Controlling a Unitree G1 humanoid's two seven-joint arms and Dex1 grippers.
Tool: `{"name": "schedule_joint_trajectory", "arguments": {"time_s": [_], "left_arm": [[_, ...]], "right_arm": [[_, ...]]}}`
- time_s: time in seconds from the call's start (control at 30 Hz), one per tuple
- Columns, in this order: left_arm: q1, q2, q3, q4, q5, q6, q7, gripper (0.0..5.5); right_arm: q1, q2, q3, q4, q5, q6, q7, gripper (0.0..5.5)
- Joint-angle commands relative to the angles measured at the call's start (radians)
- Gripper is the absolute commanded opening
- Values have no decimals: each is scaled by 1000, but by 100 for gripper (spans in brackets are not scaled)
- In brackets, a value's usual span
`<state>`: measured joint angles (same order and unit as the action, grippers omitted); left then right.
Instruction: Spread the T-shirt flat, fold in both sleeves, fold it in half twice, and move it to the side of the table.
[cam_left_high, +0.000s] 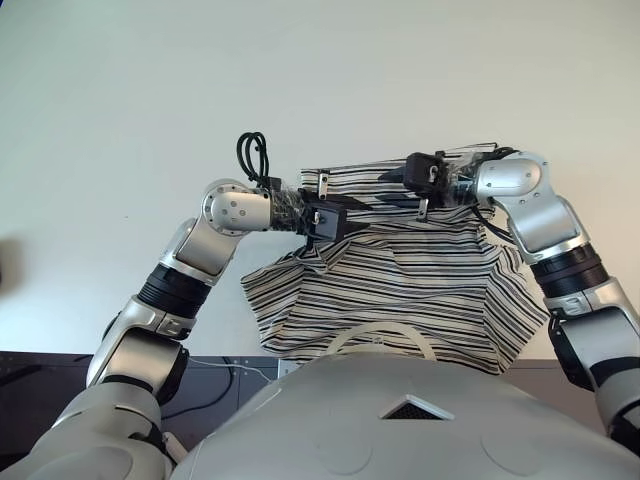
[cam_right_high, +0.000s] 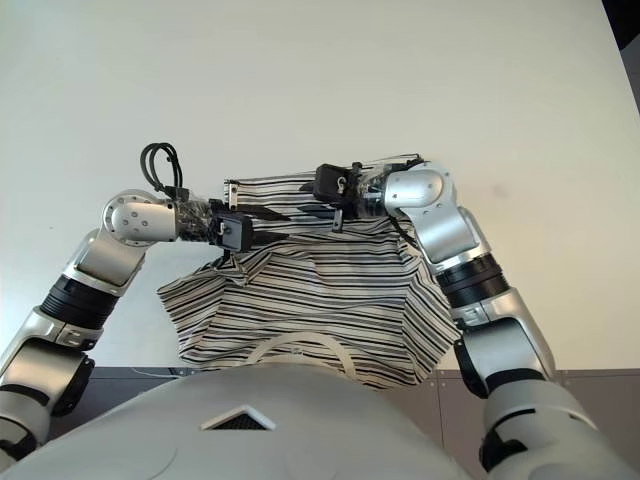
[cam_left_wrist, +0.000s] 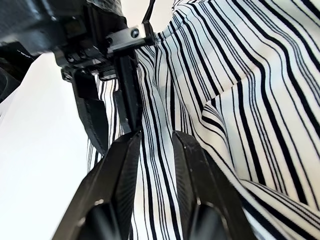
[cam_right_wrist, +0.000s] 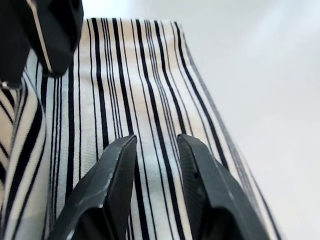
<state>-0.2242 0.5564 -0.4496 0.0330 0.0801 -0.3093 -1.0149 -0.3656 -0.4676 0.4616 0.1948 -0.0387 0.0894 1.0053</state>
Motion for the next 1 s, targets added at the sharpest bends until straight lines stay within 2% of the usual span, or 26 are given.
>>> {"name": "schedule_joint_trajectory", "arguments": {"time_s": [0.03,0.13,0.23,0.33,0.5,0.7,1.0], "left_arm": [[-34,16,67,-18,-46,44,7,115],[-70,30,120,18,-60,70,14,115],[-139,49,153,187,13,1,78,115],[-178,75,154,362,107,-96,167,115],[-169,74,120,534,172,-191,204,115],[-165,-13,105,541,69,-151,89,115],[-136,-42,109,494,-25,45,-25,115]], "right_arm": [[-18,15,41,108,-58,-32,-1,148],[-16,11,48,162,-78,-57,-5,148],[36,-50,40,105,-63,-58,39,148],[87,-118,30,46,-51,-63,84,148],[82,-130,32,41,-57,-66,94,148],[89,-131,48,39,-67,-73,101,148],[81,-151,71,57,-86,-107,110,148]]}}
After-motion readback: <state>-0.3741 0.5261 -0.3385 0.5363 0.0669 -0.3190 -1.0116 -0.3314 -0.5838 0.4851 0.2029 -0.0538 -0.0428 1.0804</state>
